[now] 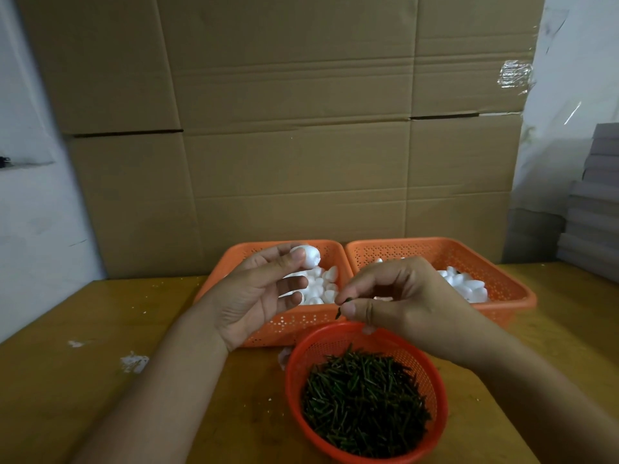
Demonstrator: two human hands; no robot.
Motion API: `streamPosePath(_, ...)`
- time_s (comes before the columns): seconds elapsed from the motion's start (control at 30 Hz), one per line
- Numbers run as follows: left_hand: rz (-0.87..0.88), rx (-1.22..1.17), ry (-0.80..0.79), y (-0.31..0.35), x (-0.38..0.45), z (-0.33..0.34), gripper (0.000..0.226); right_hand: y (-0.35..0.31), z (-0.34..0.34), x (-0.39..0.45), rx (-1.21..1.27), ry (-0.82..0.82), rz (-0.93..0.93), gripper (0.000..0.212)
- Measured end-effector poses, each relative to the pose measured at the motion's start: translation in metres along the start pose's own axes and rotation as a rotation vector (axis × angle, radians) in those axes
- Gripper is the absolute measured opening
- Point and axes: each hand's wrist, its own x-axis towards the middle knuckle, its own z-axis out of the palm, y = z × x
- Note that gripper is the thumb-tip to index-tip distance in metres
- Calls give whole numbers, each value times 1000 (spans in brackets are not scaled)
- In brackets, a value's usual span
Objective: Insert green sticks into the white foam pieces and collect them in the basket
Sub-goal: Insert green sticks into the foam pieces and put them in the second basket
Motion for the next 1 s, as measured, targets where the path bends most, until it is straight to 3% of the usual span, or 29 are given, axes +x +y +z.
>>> streamPosePath(0.1,-2,-10,12,0,1,0,22,-5,3,1,326,10,72,8)
streamPosePath(0.2,-5,-20,25,0,1,0,23,-4,6,5,734,171,173,14)
streamPosePath(0.3,-5,-12,22,-1,1,0,17,-2,10,8,918,323,230,12)
streamPosePath(0.5,-9,-25,27,-1,0,0,30,5,16,6,621,421,281,12)
streamPosePath(0.63,-2,6,14,1,-2,2,24,5,19,3,385,474,215,8)
streamPosePath(1.0,3,83,24,2,-4,10,19,6,22,4,297,506,137,9)
